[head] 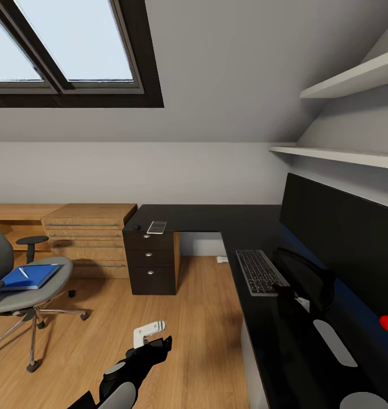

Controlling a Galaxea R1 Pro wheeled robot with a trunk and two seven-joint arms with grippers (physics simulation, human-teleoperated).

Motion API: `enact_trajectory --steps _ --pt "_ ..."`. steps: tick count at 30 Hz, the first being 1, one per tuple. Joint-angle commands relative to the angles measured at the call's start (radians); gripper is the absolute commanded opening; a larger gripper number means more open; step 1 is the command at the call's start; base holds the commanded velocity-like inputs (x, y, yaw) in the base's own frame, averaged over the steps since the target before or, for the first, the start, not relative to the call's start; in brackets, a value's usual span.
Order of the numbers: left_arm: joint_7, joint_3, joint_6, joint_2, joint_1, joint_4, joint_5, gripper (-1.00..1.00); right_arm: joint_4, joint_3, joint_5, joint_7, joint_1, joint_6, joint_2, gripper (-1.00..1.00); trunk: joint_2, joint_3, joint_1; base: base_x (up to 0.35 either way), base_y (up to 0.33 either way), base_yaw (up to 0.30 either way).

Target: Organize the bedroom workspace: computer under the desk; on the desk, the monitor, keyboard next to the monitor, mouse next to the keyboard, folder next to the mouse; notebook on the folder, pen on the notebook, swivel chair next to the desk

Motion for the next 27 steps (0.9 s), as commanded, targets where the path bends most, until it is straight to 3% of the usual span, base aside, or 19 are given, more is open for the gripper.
enact_trajectory --steps 1,20,27 --pt "0.006 -0.002 0.003 0.0 -0.001 -0.002 0.003 1.0 -0.001 -0.002 -0.009 -0.006 -0.001 0.004 0.0 -1.0 -0.001 -0.001 0.0 0.0 0.0 0.0" --pt "0.006 -0.005 0.003 -0.001 -0.001 -0.001 0.004 1.0 -0.002 0.0 -0.008 -0.007 -0.001 0.004 0.0 -1.0 -0.001 -0.001 0.0 0.024 -0.001 0.0" --pt "0.006 -0.006 0.003 -0.003 -0.001 0.012 0.004 1.0 -0.003 0.001 -0.006 -0.007 -0.001 0.004 0.0 -1.0 -0.001 -0.001 0.0 0.002 -0.107 0.0"
